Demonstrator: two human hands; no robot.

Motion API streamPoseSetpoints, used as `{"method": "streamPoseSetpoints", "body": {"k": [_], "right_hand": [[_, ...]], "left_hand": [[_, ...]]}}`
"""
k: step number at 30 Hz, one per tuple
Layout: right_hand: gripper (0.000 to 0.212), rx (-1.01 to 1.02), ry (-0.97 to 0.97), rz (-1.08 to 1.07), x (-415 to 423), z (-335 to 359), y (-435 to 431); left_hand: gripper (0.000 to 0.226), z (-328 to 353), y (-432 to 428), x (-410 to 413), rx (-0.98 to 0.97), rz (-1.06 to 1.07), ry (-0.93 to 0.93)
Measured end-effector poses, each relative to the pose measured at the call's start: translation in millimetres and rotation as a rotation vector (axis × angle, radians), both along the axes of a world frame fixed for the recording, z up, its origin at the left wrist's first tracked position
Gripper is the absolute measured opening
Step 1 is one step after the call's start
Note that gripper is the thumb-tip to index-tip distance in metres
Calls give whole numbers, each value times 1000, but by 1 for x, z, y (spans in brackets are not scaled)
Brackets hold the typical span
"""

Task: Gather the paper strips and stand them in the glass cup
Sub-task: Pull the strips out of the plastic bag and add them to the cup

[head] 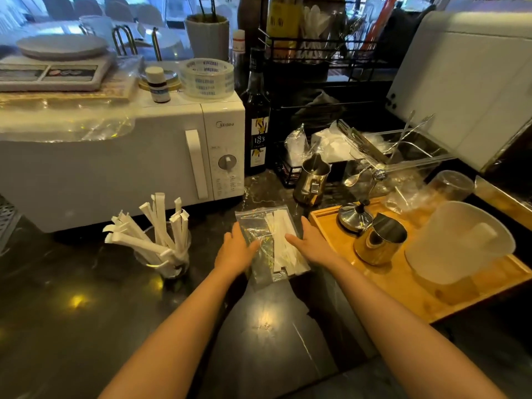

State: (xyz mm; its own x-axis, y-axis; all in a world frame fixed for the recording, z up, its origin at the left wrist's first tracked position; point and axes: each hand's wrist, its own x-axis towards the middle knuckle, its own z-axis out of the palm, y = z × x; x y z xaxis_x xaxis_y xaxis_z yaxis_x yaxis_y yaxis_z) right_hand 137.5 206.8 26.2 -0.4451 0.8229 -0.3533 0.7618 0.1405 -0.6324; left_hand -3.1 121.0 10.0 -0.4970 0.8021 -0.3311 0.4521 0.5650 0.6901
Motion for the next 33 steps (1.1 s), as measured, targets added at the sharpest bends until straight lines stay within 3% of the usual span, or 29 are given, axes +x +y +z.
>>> {"method": "streamPoseSetpoints", "body": {"k": [5,9,13,17,20,22,27,30,33], "right_hand": [[75,-55,-29,-67,-1,-12,3],[72,-48,-38,-137,-2,-16,6],[60,-86,-53,-189,-3,-19,7],[45,-195,19,-242,-4,-20,4],[18,-244,66,-271,-4,-24,2],[28,-279,84,-282,-5,-24,-2],[25,-387,93,-216,-3,-18,-14],[8,-381,152,-150,1,-14,-22],[32,-348,236,-114,5,-9,-31]], "left_hand": [[58,-6,3,6,36,133,-167],[39,-9,3,9,79,278,-510],[26,-12,-2,12,94,307,-676],[16,-13,-4,14,85,304,-704],[11,-14,-7,16,76,298,-694],[13,-12,-10,17,78,300,-688],[12,-7,-23,17,104,296,-685],[14,-3,-32,14,115,280,-675],[20,0,-40,11,129,252,-677]]}}
